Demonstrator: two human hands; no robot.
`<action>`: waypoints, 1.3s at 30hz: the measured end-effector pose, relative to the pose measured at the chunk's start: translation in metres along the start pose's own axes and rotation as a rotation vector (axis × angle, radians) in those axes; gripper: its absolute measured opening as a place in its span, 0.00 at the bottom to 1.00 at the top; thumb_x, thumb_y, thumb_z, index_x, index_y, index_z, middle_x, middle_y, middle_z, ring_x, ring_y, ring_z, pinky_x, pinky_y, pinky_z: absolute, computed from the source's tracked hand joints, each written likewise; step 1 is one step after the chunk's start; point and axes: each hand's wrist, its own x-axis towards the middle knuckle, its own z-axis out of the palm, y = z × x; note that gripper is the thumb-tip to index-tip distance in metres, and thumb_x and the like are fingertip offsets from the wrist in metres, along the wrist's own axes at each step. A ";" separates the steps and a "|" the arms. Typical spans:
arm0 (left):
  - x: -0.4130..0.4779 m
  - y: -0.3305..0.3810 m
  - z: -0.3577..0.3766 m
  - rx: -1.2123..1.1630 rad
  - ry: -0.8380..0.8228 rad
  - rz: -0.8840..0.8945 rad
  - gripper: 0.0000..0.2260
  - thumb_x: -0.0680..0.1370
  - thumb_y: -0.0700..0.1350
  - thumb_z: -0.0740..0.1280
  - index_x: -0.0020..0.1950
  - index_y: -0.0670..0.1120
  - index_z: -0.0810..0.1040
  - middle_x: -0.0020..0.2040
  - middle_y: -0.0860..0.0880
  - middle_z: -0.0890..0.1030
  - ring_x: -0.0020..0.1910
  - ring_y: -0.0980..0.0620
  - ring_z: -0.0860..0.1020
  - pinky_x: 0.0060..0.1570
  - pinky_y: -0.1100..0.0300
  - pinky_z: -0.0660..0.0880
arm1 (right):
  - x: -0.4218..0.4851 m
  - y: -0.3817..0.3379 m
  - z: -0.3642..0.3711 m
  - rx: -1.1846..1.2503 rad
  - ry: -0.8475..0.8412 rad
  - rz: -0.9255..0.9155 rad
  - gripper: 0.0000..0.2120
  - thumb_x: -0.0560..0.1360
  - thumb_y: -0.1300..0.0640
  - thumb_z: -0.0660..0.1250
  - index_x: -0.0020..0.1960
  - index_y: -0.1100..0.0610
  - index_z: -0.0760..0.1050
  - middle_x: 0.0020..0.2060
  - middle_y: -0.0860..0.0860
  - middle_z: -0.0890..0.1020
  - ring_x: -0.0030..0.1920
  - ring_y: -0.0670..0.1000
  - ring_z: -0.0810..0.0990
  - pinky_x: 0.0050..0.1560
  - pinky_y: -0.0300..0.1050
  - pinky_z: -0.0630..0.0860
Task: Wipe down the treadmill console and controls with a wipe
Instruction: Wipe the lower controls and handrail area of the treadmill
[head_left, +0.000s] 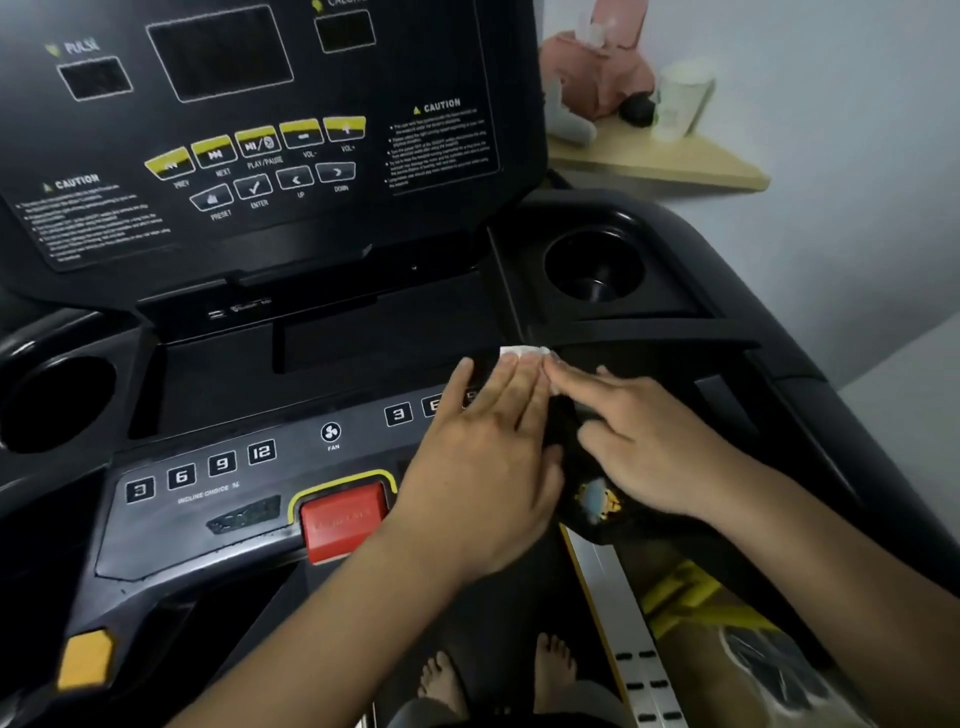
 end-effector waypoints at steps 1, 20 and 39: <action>-0.007 0.005 0.001 -0.014 0.000 0.022 0.30 0.80 0.54 0.47 0.79 0.41 0.58 0.79 0.43 0.60 0.79 0.47 0.55 0.77 0.44 0.51 | -0.011 0.003 0.000 0.011 -0.021 -0.003 0.29 0.80 0.55 0.54 0.77 0.39 0.49 0.73 0.35 0.54 0.76 0.47 0.50 0.70 0.33 0.47; -0.040 0.020 0.018 -0.027 0.028 0.066 0.27 0.78 0.52 0.57 0.71 0.36 0.72 0.71 0.37 0.72 0.73 0.41 0.67 0.72 0.42 0.64 | -0.058 -0.001 0.029 -0.159 0.084 -0.178 0.28 0.78 0.53 0.52 0.78 0.49 0.55 0.78 0.40 0.49 0.75 0.36 0.46 0.74 0.38 0.43; -0.024 0.041 0.022 0.020 0.035 0.138 0.27 0.78 0.52 0.55 0.73 0.38 0.68 0.74 0.39 0.67 0.76 0.43 0.63 0.73 0.41 0.61 | -0.053 0.025 -0.001 0.310 -0.070 0.088 0.27 0.76 0.60 0.59 0.67 0.32 0.67 0.57 0.32 0.78 0.56 0.34 0.77 0.60 0.39 0.74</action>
